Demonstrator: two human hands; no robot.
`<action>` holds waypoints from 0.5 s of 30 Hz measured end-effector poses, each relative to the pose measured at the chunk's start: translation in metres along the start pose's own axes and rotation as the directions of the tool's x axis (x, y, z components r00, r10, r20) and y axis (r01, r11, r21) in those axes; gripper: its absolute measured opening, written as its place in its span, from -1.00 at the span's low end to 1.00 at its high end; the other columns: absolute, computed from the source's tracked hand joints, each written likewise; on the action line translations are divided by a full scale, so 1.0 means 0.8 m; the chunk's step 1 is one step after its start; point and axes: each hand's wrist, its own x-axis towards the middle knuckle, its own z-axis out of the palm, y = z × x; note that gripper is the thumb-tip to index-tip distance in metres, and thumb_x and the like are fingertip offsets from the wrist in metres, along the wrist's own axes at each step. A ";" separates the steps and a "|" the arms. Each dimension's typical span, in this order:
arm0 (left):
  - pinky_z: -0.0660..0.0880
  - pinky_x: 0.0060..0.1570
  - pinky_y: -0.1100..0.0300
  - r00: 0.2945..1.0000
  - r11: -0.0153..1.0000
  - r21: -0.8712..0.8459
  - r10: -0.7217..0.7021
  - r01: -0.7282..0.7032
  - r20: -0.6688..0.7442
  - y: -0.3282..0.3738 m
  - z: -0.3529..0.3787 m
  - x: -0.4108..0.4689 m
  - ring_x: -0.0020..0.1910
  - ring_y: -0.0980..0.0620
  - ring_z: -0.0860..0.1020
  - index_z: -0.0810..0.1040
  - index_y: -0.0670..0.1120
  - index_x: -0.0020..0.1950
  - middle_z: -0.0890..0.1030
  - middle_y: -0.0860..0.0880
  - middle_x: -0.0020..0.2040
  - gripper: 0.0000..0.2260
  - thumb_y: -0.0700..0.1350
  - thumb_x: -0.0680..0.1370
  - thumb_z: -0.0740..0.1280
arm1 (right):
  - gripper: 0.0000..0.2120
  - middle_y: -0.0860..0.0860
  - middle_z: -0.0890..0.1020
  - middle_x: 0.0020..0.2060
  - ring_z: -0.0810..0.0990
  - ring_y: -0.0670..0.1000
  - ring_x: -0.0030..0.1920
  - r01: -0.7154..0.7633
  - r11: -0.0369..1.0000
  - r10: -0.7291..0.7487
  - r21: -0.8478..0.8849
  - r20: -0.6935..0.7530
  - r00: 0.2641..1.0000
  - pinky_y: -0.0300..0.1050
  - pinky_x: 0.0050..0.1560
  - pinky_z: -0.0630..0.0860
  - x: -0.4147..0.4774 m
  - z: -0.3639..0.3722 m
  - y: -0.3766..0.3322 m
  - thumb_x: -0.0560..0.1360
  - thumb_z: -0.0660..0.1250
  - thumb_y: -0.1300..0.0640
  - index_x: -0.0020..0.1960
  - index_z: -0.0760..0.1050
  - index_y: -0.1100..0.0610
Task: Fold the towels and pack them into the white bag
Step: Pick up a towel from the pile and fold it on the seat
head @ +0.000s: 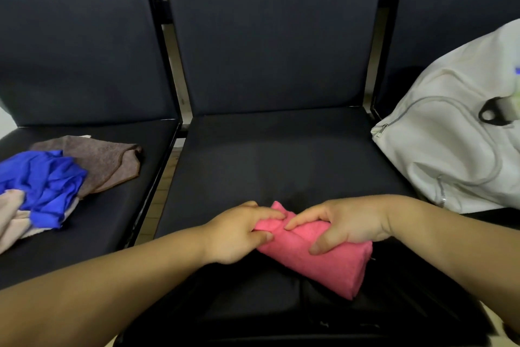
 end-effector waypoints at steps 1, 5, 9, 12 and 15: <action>0.40 0.20 0.32 1.000 0.999 -0.040 0.006 -0.006 0.001 0.005 -0.001 0.002 0.12 0.10 0.53 0.42 0.26 0.47 0.46 0.05 0.12 -0.55 -0.02 0.61 0.38 | -0.52 -0.20 0.61 0.23 0.65 -0.17 0.10 0.005 1.000 -0.004 0.019 -0.029 1.000 -0.12 0.21 0.60 -0.009 0.000 0.002 0.47 0.53 0.16 0.25 0.58 -0.31; 0.40 0.03 0.47 0.995 0.983 -0.172 0.048 -0.062 -0.085 0.050 -0.025 0.014 0.05 0.15 0.54 0.48 0.22 0.41 0.48 0.04 0.10 -0.57 -0.11 0.59 0.42 | -0.56 -0.07 0.65 0.06 0.64 -0.14 -0.07 0.067 0.993 -0.048 0.100 -0.175 0.983 -0.18 -0.02 0.58 -0.065 -0.019 0.004 0.46 0.51 0.31 0.21 0.62 -0.10; 0.37 -0.05 0.46 0.967 0.973 -0.103 0.184 -0.204 -0.178 0.137 -0.073 0.051 -0.05 0.16 0.49 0.45 0.28 0.38 0.44 0.07 0.01 -0.56 -0.10 0.59 0.42 | -0.59 -0.02 0.66 0.11 0.70 -0.02 0.00 0.133 0.981 -0.085 0.139 -0.307 0.948 -0.12 -0.06 0.62 -0.157 -0.068 -0.004 0.48 0.48 0.30 0.24 0.60 -0.07; 0.41 0.00 0.41 0.932 0.947 -0.067 0.295 -0.315 -0.211 0.223 -0.099 0.097 0.01 0.14 0.51 0.43 0.41 0.28 0.45 0.05 0.03 -0.55 -0.10 0.58 0.42 | -0.58 -0.14 0.63 0.12 0.68 -0.15 0.00 0.143 0.990 -0.124 0.001 -0.494 0.861 -0.22 -0.10 0.61 -0.241 -0.104 0.000 0.50 0.50 0.20 0.21 0.59 -0.24; 0.40 0.03 0.46 0.881 0.906 0.020 0.417 -0.424 -0.225 0.321 -0.116 0.153 0.05 0.17 0.50 0.45 0.31 0.37 0.46 0.03 0.08 -0.55 -0.13 0.59 0.41 | -0.55 -0.21 0.62 0.14 0.69 -0.11 0.03 0.160 0.987 -0.142 -0.031 -0.645 0.751 -0.07 0.00 0.67 -0.319 -0.137 0.028 0.49 0.51 0.14 0.19 0.56 -0.37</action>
